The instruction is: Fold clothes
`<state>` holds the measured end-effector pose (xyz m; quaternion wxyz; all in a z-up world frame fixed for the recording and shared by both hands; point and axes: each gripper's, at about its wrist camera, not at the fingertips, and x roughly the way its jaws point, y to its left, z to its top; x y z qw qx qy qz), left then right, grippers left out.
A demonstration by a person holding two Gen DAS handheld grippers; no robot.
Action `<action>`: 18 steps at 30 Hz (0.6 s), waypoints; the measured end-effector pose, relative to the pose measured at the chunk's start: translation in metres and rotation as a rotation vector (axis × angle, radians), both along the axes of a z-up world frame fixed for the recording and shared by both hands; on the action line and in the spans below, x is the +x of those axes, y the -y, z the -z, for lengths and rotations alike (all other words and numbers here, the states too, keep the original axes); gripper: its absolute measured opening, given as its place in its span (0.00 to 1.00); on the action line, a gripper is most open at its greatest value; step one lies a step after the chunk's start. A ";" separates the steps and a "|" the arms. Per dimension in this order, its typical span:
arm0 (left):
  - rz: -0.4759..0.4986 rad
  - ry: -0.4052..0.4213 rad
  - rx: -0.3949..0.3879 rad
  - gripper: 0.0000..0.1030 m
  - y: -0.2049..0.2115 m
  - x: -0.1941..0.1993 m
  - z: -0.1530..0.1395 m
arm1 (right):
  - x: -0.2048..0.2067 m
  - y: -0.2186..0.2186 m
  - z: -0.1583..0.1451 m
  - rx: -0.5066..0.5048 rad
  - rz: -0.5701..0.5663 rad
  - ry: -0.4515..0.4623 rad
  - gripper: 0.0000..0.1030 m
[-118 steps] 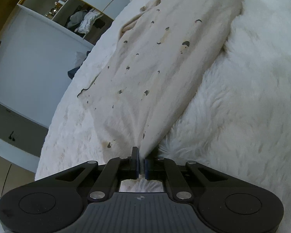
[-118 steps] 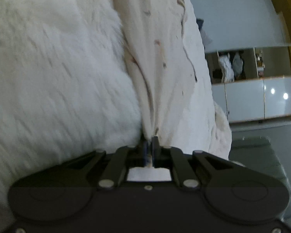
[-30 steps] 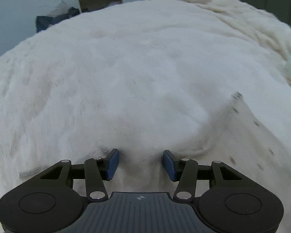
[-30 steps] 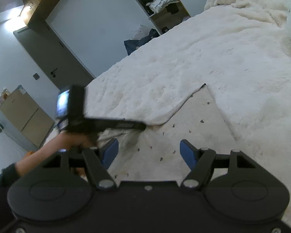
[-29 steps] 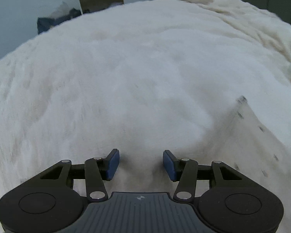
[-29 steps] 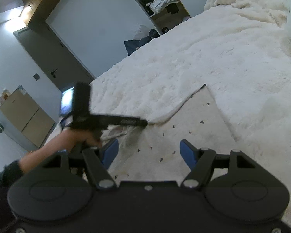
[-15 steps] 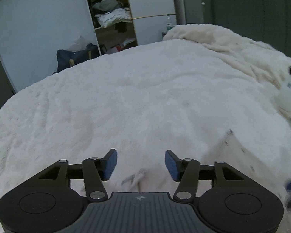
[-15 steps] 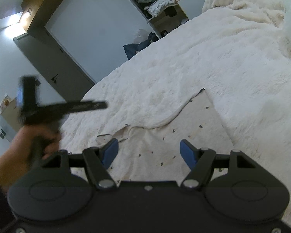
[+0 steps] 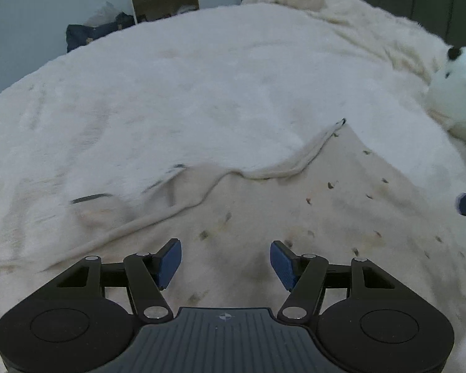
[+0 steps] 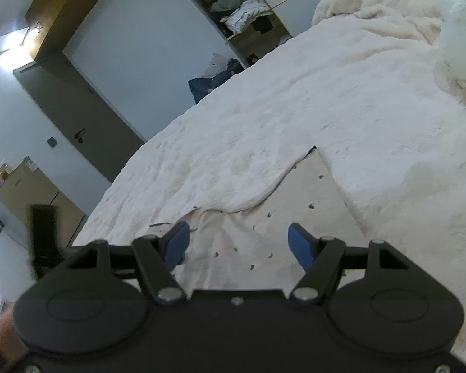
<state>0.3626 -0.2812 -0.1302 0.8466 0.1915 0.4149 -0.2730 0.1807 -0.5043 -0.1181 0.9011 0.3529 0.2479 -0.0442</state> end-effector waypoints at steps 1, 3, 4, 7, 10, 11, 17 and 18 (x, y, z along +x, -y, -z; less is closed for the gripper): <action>-0.006 0.001 0.002 0.57 0.008 0.005 0.005 | -0.001 0.000 0.001 0.000 0.000 0.000 0.67; -0.017 0.001 0.017 0.57 0.032 0.028 0.015 | 0.001 0.000 0.002 -0.006 -0.002 -0.004 0.67; -0.027 0.007 0.033 0.57 0.045 0.039 0.019 | -0.001 0.000 0.002 -0.006 -0.005 -0.004 0.67; -0.034 0.008 0.069 0.57 0.067 0.067 0.026 | 0.000 -0.001 0.002 -0.013 -0.016 -0.002 0.67; -0.063 0.020 0.104 0.57 0.085 0.098 0.032 | 0.001 -0.001 0.002 -0.037 -0.018 -0.006 0.67; -0.086 0.014 0.087 0.57 0.083 0.106 0.030 | 0.001 0.000 0.002 -0.038 -0.018 -0.007 0.67; -0.183 0.008 -0.051 0.57 0.047 0.120 -0.011 | 0.001 0.003 0.003 -0.050 -0.004 -0.006 0.67; -0.175 0.015 -0.061 0.57 0.040 0.115 -0.019 | 0.000 0.004 0.002 -0.049 0.002 -0.004 0.67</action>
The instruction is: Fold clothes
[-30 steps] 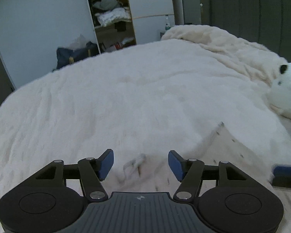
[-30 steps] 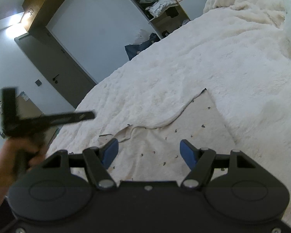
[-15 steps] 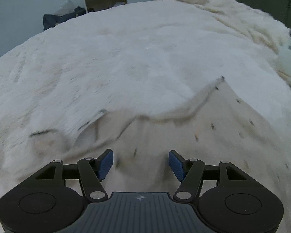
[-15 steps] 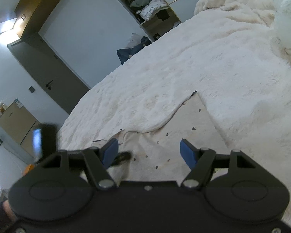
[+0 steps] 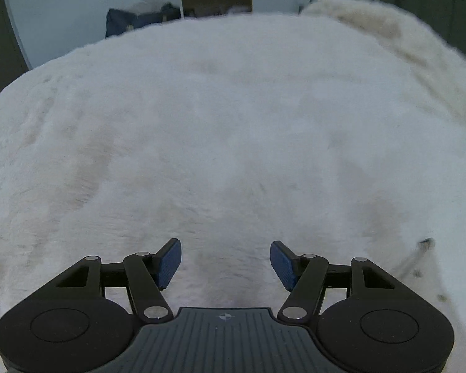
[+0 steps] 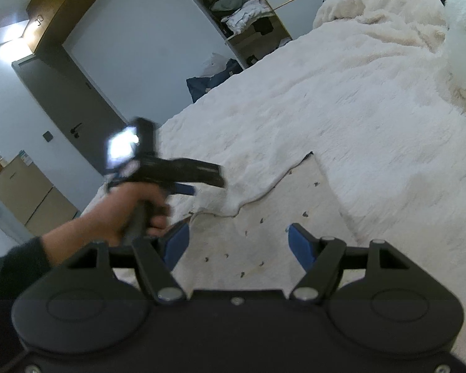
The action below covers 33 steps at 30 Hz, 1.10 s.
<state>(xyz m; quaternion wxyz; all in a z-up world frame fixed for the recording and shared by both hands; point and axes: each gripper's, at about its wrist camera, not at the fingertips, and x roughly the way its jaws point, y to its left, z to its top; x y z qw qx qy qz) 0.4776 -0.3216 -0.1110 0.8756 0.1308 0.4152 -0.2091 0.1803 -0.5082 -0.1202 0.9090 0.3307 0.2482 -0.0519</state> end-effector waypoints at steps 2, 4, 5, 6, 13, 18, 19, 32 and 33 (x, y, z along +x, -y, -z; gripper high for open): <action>0.027 0.032 -0.027 0.57 -0.026 -0.021 -0.033 | 0.001 0.001 -0.001 0.003 0.008 0.004 0.67; 0.047 0.057 -0.056 0.64 -0.049 -0.041 -0.061 | -0.001 0.002 -0.001 0.007 0.018 0.007 0.67; 0.056 0.064 -0.070 0.65 -0.060 -0.049 -0.072 | -0.001 0.002 0.000 0.014 0.024 0.007 0.67; 0.068 0.073 -0.092 0.66 -0.076 -0.060 -0.088 | -0.002 0.002 0.000 0.022 0.024 0.007 0.67; 0.114 -0.019 -0.060 0.70 -0.129 -0.100 -0.110 | 0.000 -0.009 0.003 0.027 -0.009 -0.007 0.67; 0.086 -0.156 0.047 0.53 -0.124 -0.086 -0.036 | -0.003 -0.006 0.002 0.016 0.005 -0.009 0.67; 0.058 -0.176 0.058 0.47 -0.124 -0.079 -0.018 | -0.004 -0.006 0.002 0.015 0.006 -0.010 0.67; -0.144 -0.123 -0.085 0.37 -0.129 0.026 -0.006 | 0.015 -0.016 0.013 -0.072 -0.030 -0.063 0.67; -0.147 -0.116 -0.095 0.37 -0.135 0.024 -0.014 | 0.014 -0.017 0.012 -0.075 -0.033 -0.061 0.67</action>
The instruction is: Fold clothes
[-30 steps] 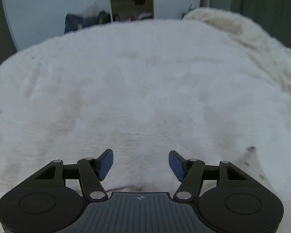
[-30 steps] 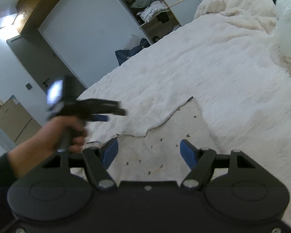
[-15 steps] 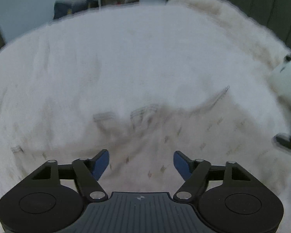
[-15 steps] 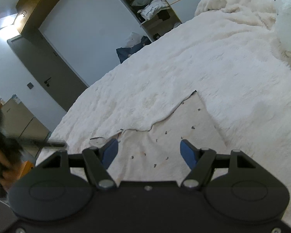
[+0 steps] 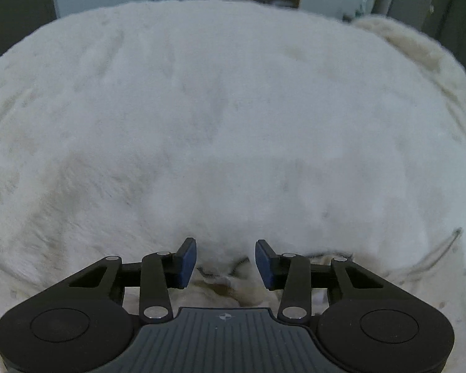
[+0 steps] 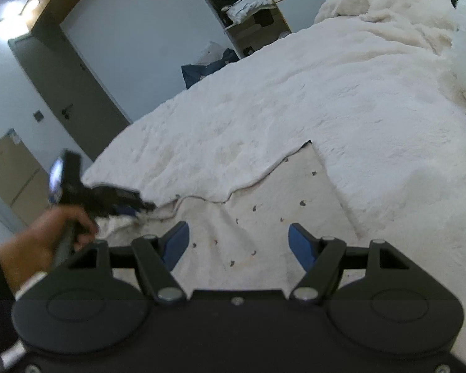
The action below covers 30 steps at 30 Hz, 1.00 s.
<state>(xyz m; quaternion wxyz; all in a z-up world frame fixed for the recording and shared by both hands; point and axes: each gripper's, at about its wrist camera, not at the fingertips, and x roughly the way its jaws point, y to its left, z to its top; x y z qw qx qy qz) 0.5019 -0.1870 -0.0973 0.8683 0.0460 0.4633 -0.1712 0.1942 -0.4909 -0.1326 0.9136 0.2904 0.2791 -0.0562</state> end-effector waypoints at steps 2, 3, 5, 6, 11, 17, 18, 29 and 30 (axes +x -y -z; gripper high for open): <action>0.011 0.012 -0.002 0.37 -0.017 -0.015 -0.017 | -0.002 0.000 -0.001 -0.003 0.001 0.005 0.67; 0.020 0.019 -0.002 0.38 -0.029 -0.025 -0.028 | -0.004 0.000 -0.002 -0.003 0.005 0.007 0.67; 0.037 0.032 0.000 0.39 -0.051 -0.046 -0.049 | -0.006 0.000 -0.003 -0.002 0.012 0.010 0.67; 0.045 0.036 0.003 0.40 -0.062 -0.056 -0.059 | -0.007 -0.001 -0.003 0.000 0.011 0.011 0.67; 0.065 -0.009 0.063 0.47 -0.095 -0.098 -0.066 | -0.010 -0.007 -0.005 0.000 0.004 0.012 0.67; 0.019 -0.097 0.001 0.47 -0.091 -0.075 -0.011 | -0.008 -0.013 -0.002 -0.030 -0.007 -0.007 0.67; 0.001 -0.107 -0.005 0.47 -0.086 -0.064 0.001 | -0.007 -0.013 -0.001 -0.036 -0.006 -0.012 0.67; -0.167 0.029 0.027 0.39 -0.075 0.049 0.021 | 0.012 -0.018 0.012 -0.093 -0.026 -0.051 0.67; -0.147 0.051 0.021 0.39 -0.080 0.044 0.006 | 0.013 -0.020 0.013 -0.097 -0.035 -0.055 0.67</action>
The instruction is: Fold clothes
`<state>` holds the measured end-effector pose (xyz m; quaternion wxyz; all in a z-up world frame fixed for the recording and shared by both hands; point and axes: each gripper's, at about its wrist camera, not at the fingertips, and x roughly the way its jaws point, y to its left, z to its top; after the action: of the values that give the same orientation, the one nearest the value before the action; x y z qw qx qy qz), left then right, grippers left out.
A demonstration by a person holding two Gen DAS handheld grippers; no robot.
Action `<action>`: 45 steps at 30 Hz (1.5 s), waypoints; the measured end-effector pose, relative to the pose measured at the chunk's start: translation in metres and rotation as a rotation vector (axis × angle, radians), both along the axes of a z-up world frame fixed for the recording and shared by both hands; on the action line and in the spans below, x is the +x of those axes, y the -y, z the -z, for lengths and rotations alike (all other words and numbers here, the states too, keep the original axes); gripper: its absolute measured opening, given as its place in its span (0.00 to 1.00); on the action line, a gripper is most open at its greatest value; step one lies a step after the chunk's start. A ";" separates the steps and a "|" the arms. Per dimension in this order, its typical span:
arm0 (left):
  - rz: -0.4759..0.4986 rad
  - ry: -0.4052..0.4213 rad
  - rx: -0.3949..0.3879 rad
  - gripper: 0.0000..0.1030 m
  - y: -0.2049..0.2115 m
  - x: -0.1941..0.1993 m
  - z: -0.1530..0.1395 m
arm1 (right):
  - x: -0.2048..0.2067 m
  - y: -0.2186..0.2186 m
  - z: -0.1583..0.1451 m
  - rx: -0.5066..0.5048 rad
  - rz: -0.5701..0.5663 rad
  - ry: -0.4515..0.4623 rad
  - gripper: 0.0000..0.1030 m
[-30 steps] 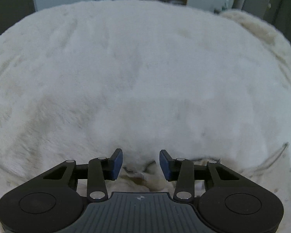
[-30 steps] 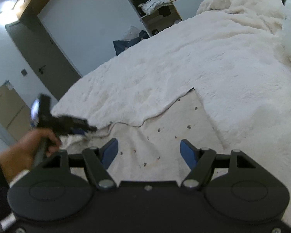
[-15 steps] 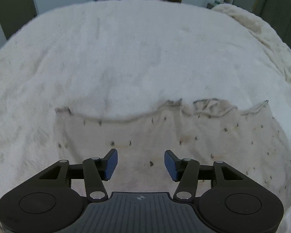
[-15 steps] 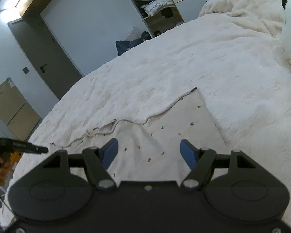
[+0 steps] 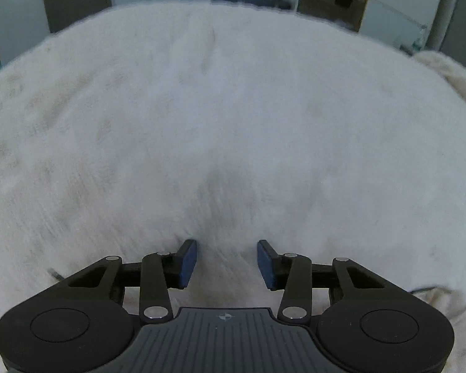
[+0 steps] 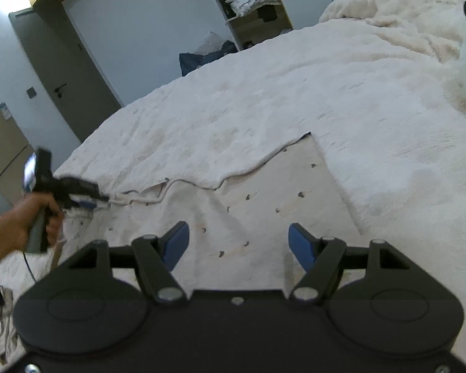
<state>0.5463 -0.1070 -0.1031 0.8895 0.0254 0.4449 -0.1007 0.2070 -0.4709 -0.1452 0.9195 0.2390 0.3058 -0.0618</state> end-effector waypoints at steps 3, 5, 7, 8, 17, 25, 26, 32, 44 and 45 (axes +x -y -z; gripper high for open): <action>0.049 0.014 -0.030 0.40 -0.025 -0.032 -0.039 | -0.002 -0.008 -0.003 -0.039 -0.032 0.001 0.67; 0.102 0.023 -0.039 0.44 -0.042 -0.064 -0.065 | -0.006 -0.012 -0.007 -0.063 -0.045 0.009 0.67; 0.174 0.044 -0.017 0.53 -0.053 -0.100 -0.086 | -0.012 -0.016 -0.011 -0.076 -0.055 0.019 0.67; 0.245 0.061 0.016 0.53 -0.058 -0.129 -0.098 | -0.016 -0.019 -0.014 -0.082 -0.061 0.025 0.67; 0.663 0.302 0.466 0.69 -0.061 -0.346 -0.052 | -0.072 -0.060 -0.036 -0.337 -0.239 0.041 0.71; 0.760 0.401 0.548 0.69 -0.084 -0.387 0.053 | -0.139 -0.142 0.031 -1.232 -0.583 -0.135 0.81; 0.775 0.432 0.602 0.70 -0.085 -0.389 0.066 | -0.142 -0.148 0.049 -1.328 -0.631 -0.170 0.81; 0.686 0.559 0.660 0.71 -0.090 -0.372 0.094 | -0.119 -0.145 0.078 -1.403 -0.522 -0.156 0.75; 0.712 0.776 0.848 0.53 -0.082 -0.354 0.129 | -0.094 -0.139 0.111 -1.580 -0.528 -0.093 0.50; 0.719 0.789 0.855 0.53 -0.082 -0.354 0.130 | -0.095 -0.139 0.113 -1.596 -0.515 -0.079 0.54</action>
<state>0.1920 -0.0252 -0.2333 0.8082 0.5554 0.0518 -0.1887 0.1121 -0.3322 -0.2580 0.7865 -0.5630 0.2475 -0.0560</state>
